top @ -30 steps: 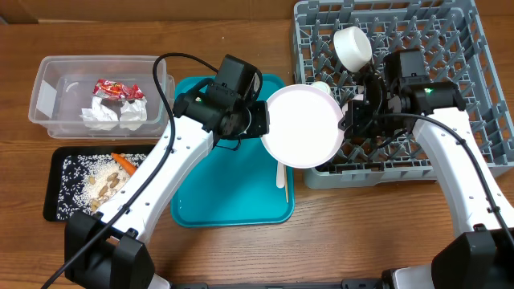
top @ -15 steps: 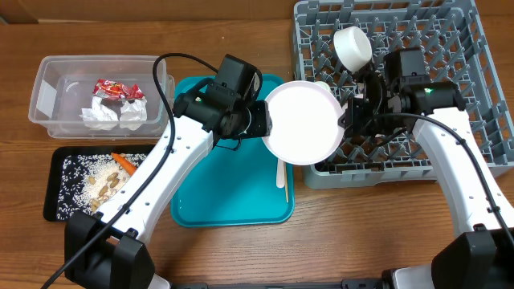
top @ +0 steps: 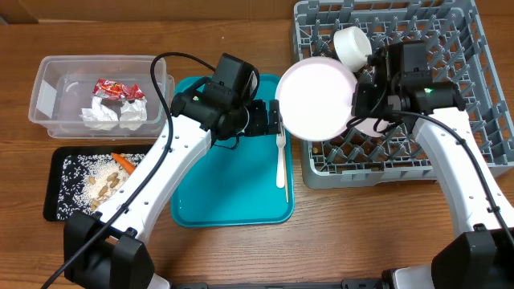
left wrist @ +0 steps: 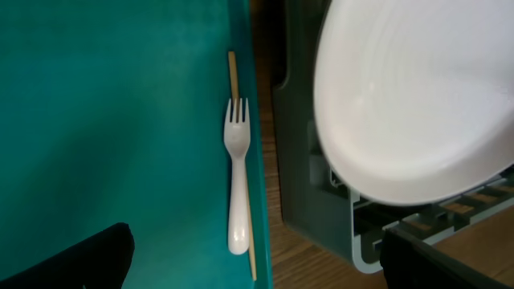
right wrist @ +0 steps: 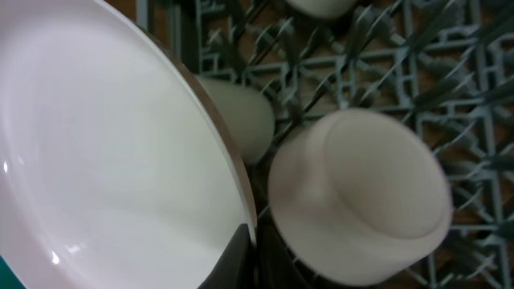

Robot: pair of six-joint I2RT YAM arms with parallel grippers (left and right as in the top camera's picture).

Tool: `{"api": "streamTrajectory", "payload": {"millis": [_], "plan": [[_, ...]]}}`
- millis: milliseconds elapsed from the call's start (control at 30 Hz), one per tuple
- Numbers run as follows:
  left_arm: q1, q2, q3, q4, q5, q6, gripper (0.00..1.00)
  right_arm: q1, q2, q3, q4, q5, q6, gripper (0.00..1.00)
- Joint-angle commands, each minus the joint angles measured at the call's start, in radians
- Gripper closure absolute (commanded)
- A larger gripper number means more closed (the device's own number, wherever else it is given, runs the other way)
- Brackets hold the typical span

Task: Sort waste into correct bins and load items into the dishwasher
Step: 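Take the white plate with the right gripper and carry it over the rack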

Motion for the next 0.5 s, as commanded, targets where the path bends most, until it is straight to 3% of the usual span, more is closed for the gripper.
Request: {"api": "streamTrajectory", "payload": {"millis": [0,333,467], "plan": [[0.005,-0.017,0.023,0.004,0.001,0.013,0.0,0.0,-0.004,-0.002,0.051,0.17,0.028,0.96],[0.005,-0.017,0.023,0.004,0.001,0.013,0.0,-0.004,-0.004,-0.002,0.214,0.57,0.015,0.96],[0.005,-0.017,0.023,0.004,0.001,0.013,0.0,-0.013,-0.004,-0.002,0.299,0.591,-0.111,0.96]]}}
